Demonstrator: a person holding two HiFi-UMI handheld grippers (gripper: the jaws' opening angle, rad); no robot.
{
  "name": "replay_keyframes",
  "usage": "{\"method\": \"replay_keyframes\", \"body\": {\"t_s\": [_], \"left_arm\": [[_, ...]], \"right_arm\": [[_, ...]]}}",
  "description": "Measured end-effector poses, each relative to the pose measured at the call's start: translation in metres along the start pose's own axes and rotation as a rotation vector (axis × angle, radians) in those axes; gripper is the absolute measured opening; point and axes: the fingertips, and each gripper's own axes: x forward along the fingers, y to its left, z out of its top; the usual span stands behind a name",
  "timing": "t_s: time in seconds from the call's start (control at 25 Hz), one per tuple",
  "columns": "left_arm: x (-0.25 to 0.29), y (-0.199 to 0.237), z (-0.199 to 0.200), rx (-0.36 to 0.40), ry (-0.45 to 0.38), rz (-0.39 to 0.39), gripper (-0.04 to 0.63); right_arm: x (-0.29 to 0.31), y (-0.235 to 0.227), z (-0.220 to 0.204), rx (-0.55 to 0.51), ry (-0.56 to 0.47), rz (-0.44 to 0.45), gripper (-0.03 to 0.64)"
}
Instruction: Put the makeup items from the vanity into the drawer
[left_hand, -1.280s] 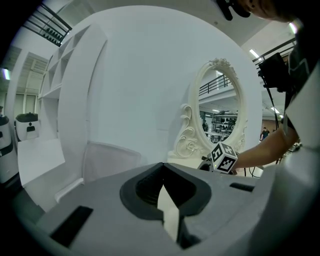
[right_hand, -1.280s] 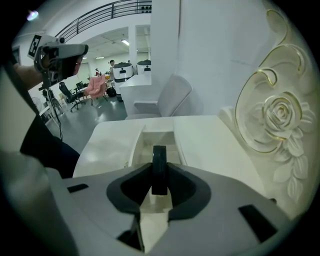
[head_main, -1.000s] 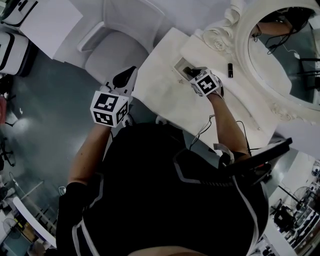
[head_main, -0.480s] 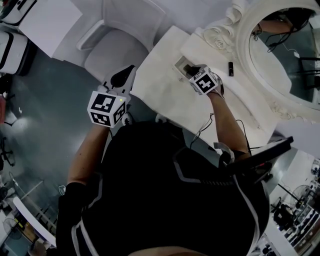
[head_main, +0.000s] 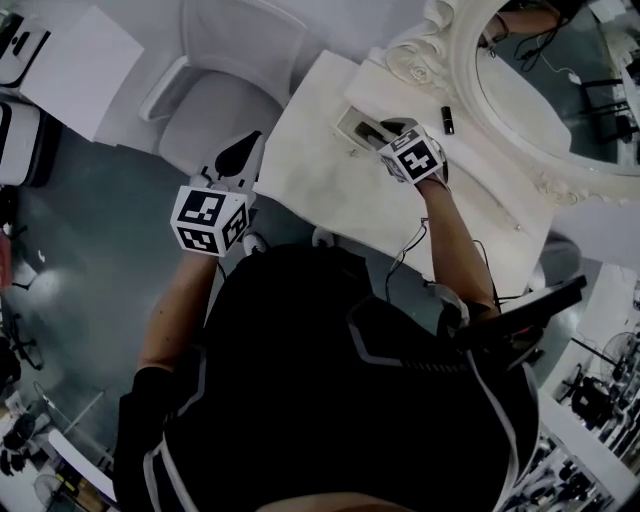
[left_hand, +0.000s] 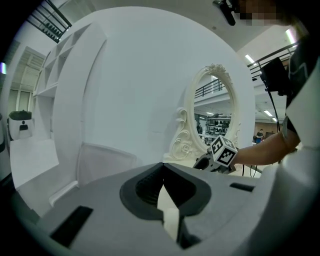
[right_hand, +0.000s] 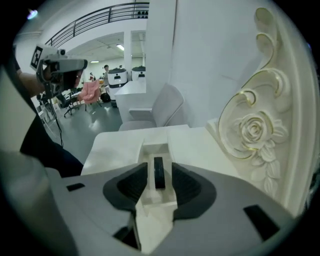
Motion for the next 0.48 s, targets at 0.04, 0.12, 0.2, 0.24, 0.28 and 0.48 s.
{"method": "replay_keyframes", "body": {"t_s": [0.04,0.12,0.2,0.24,0.28,0.48], "left_arm": [[0.001,-0.001,0.002,0.009,-0.002,-0.011,0.003],[0.002,-0.002,0.006,0.019,-0.007,-0.025,0.003],[0.003,-0.003,0.013,0.015,-0.018,-0.053,0.003],[0.004,-0.004,0.018,0.011,-0.027,-0.079,0.003],[0.005,-0.007,0.023,0.006,-0.038,-0.109,0.003],[0.004,-0.011,0.049,-0.002,-0.074,-0.175,0.003]], "right_arm": [[-0.009,-0.003,0.005,0.023,-0.027,-0.013,0.157],[-0.028,-0.007,0.016,0.075,-0.084,-0.038,0.152],[-0.050,-0.012,0.028,0.127,-0.140,-0.069,0.150],[-0.062,-0.014,0.033,0.154,-0.171,-0.087,0.146],[-0.074,-0.014,0.038,0.182,-0.204,-0.103,0.137],[-0.132,-0.010,0.064,0.275,-0.357,-0.179,0.104]]}}
